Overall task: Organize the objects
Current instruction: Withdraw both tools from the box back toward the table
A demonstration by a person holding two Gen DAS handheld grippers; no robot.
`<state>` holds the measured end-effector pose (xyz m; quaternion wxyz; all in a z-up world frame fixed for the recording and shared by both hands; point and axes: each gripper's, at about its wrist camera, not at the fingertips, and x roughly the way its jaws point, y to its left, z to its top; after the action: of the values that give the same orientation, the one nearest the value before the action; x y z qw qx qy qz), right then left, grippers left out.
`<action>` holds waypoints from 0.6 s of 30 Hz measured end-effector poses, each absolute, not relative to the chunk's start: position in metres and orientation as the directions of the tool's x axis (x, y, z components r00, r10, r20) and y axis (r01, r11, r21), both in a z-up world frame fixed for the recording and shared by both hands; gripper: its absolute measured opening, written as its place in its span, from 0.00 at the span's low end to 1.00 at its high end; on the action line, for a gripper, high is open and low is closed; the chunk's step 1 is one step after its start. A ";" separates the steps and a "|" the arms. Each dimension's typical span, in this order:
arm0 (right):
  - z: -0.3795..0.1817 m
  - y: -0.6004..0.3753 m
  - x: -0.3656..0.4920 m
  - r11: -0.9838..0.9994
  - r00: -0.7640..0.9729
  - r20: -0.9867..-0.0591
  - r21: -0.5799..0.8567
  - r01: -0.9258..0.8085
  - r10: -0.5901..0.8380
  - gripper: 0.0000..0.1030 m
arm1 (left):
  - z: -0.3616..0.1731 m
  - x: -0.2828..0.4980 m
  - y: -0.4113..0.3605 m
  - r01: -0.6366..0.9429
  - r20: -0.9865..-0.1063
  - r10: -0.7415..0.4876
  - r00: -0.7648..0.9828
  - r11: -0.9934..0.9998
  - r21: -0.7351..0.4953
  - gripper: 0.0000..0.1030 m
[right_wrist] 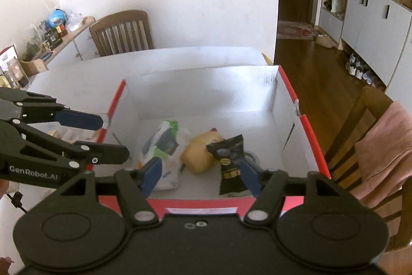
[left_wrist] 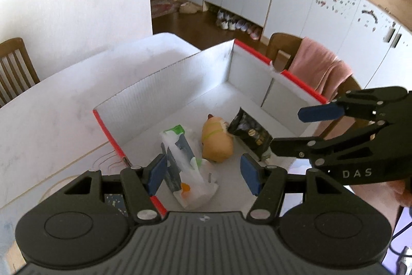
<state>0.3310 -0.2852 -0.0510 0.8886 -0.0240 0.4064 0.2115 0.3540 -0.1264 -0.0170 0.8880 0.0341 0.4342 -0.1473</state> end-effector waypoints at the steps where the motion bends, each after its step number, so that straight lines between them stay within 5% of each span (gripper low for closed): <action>1: -0.049 -0.284 0.328 0.910 0.587 -0.727 0.128 -0.395 0.357 0.68 | -0.015 0.350 -0.125 0.294 -0.776 -0.239 0.584 0.953 -0.072 0.60; 6: -0.043 -0.273 0.310 0.914 0.616 -0.702 0.129 -0.384 0.358 0.71 | -0.006 0.332 -0.112 0.282 -0.750 -0.235 0.618 0.957 -0.067 0.75; 18: -0.036 -0.231 0.277 0.911 0.637 -0.673 0.144 -0.386 0.376 0.94 | 0.005 0.287 -0.059 0.224 -0.719 -0.232 0.655 0.969 -0.109 0.77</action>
<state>0.2771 -0.2314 -0.0359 0.9048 -0.0067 0.3703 0.2104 0.2875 -0.0592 0.0048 0.9097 -0.0052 0.3958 -0.1254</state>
